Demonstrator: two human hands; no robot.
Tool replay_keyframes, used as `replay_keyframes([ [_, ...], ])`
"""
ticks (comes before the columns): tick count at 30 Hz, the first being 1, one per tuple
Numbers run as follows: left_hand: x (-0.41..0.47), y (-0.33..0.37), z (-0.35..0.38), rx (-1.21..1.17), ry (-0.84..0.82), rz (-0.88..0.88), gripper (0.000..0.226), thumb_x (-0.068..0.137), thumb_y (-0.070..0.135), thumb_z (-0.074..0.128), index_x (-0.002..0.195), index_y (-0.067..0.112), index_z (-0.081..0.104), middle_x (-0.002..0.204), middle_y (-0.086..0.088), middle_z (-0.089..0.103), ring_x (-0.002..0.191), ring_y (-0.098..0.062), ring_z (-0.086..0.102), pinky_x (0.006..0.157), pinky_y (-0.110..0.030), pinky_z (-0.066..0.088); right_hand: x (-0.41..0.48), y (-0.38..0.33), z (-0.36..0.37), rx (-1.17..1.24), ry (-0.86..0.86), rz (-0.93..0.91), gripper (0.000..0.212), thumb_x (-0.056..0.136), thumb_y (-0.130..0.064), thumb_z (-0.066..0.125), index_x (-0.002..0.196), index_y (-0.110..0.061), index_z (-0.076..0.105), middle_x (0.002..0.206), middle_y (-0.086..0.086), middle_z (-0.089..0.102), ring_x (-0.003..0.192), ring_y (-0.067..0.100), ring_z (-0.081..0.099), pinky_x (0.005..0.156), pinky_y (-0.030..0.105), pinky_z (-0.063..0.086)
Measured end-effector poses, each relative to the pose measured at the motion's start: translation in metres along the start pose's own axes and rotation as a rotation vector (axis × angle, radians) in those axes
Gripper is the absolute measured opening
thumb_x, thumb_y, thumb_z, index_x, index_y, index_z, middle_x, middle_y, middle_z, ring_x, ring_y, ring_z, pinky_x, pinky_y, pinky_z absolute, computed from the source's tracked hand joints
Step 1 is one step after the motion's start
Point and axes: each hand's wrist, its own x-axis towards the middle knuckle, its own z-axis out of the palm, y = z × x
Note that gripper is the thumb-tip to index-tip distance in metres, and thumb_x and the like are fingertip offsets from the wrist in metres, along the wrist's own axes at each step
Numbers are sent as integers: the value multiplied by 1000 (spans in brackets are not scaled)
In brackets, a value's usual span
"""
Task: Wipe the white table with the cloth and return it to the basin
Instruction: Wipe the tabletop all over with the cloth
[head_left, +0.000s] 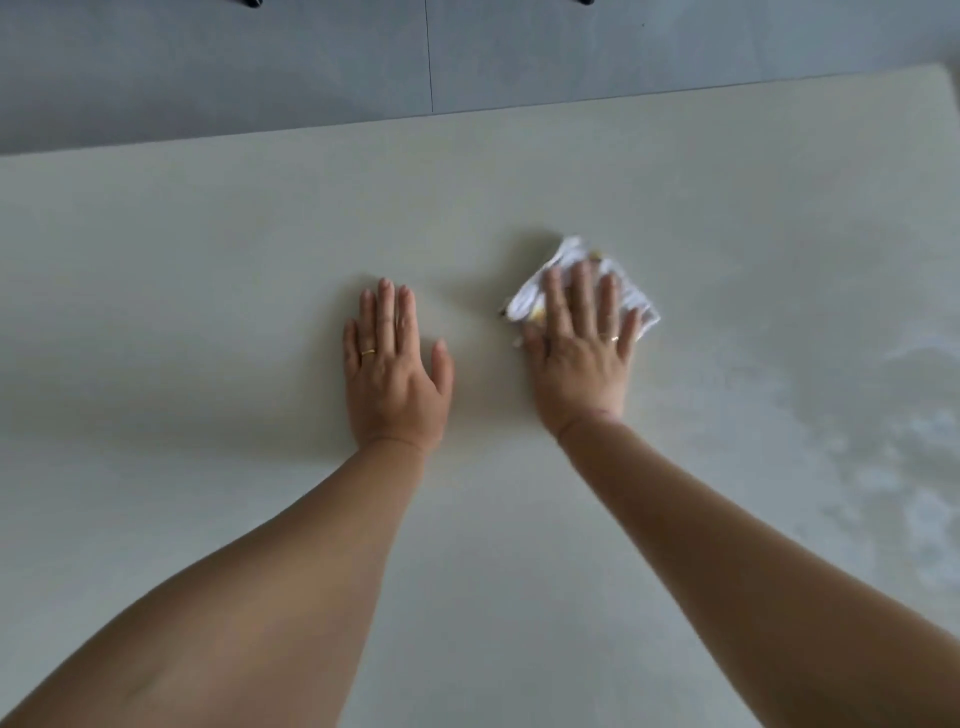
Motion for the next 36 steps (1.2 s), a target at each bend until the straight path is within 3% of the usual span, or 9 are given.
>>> replay_keyframes([
  [3,0,0,-1,-6,-10,-2,64,91,39,30,146,8,31,156,-11,26,145,-28,21,117,-43,14,-38,2,2,-81,-90,-390,57,97,-48,29,150,-28,22,159,-1,15,147,27,6,119,49,4],
  [5,0,0,0,-4,-7,4,63,91,38,31,146,8,32,156,-10,26,145,-28,21,117,-43,14,-31,39,-9,-145,-81,-496,56,97,-49,26,149,-26,26,158,0,20,147,25,12,119,47,10],
  [8,1,-1,1,5,-4,10,63,91,37,33,147,8,31,156,-11,25,145,-28,20,116,-43,14,-15,77,-21,-93,-53,-197,58,97,-50,23,150,-28,22,159,0,14,148,22,5,119,44,2],
  [11,1,-2,3,8,-14,11,64,91,37,32,148,8,28,157,-12,22,145,-28,17,117,-43,11,-31,46,-9,-12,11,85,56,98,-43,34,150,-29,19,160,0,10,148,25,0,117,47,-4],
  [16,4,-1,2,6,-75,26,61,96,33,36,150,8,21,159,-12,13,147,-28,9,118,-44,5,-111,3,2,-7,-118,-190,60,98,-45,38,151,-29,15,160,-3,6,147,24,-6,118,46,-6],
  [20,-17,-6,-8,-60,-48,-28,64,95,33,43,149,5,22,159,-13,14,147,-28,9,118,-42,2,-106,5,-15,-3,-93,-211,60,94,-54,24,145,-23,35,158,2,22,147,26,10,118,46,-3],
  [24,-93,9,-12,-79,-35,31,63,92,35,34,145,2,31,154,-16,26,144,-32,22,116,-46,14,-90,5,-10,-126,-153,-291,64,96,-58,25,151,-29,13,161,0,3,148,23,-2,117,49,-8],
  [28,-124,11,-4,-11,-88,101,65,94,43,27,148,5,28,156,-12,24,144,-28,21,117,-44,14,-80,31,-6,-137,-133,-412,66,95,-59,29,151,-27,19,160,0,11,148,24,6,119,49,2],
  [36,-128,10,1,8,-59,102,64,93,40,32,147,5,28,156,-13,25,144,-29,22,117,-43,15,-97,21,10,-13,28,86,64,95,-56,32,151,-27,18,160,-2,9,148,23,2,116,51,-5],
])
